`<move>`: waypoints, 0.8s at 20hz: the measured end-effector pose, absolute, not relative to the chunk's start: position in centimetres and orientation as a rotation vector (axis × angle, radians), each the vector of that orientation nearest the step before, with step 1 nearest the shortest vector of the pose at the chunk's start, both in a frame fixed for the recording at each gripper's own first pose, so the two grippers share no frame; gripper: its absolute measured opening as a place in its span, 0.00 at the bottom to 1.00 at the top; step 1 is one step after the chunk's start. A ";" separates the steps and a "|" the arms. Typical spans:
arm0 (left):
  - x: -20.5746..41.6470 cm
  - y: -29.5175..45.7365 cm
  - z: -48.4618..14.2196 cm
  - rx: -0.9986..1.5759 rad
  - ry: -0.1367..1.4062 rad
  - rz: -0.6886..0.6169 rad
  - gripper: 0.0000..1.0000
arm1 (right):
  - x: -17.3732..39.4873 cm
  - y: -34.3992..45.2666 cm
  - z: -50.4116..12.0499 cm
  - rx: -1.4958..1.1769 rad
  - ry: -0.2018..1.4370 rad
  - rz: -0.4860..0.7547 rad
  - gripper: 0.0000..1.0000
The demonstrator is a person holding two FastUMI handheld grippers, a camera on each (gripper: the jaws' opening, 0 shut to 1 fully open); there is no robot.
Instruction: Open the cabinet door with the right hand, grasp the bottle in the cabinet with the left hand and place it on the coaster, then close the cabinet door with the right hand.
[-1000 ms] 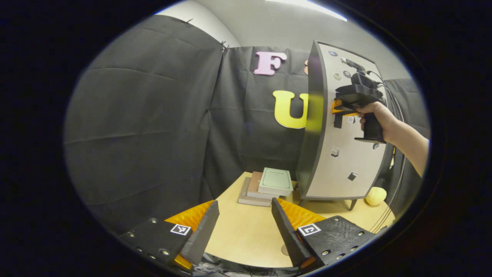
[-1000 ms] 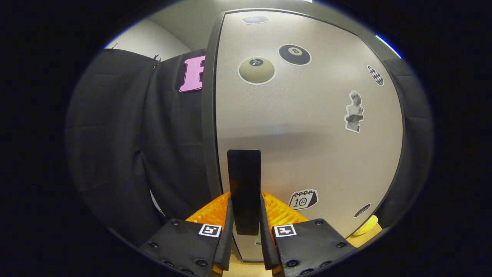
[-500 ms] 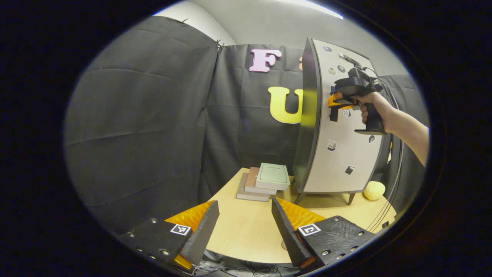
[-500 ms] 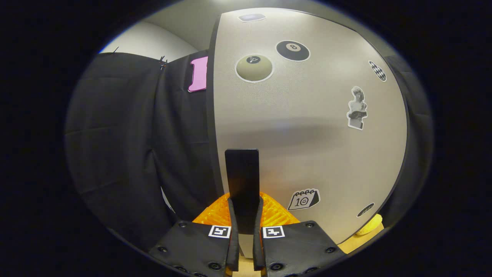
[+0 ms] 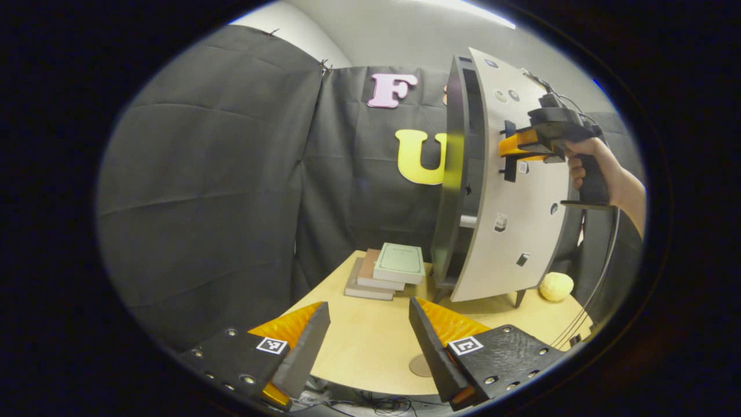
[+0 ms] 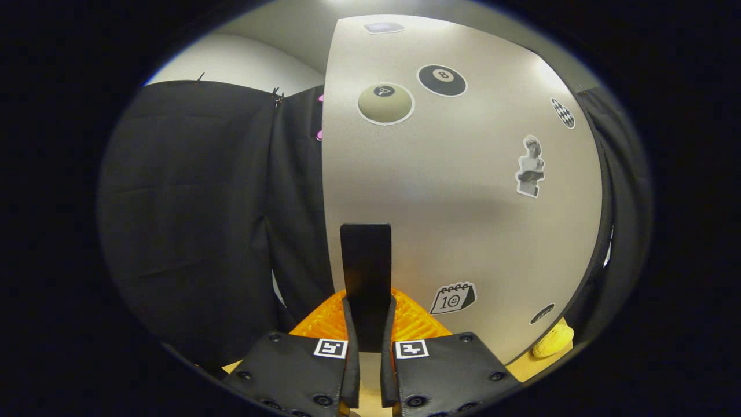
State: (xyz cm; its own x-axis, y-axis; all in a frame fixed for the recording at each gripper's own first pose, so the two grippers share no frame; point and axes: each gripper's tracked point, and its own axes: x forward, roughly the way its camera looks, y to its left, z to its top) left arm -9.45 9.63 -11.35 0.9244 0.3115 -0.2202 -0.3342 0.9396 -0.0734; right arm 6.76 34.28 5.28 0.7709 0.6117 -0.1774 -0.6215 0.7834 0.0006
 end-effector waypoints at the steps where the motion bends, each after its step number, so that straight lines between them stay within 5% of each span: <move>1: -9.7 8.4 -11.3 -0.110 0.207 0.334 0.85 | 6.5 34.1 5.3 -0.053 0.171 0.690 0.16; 16: -11.2 -1.5 -5.9 -0.036 0.147 0.364 0.83 | 5.2 30.4 5.2 -0.035 0.157 0.875 0.15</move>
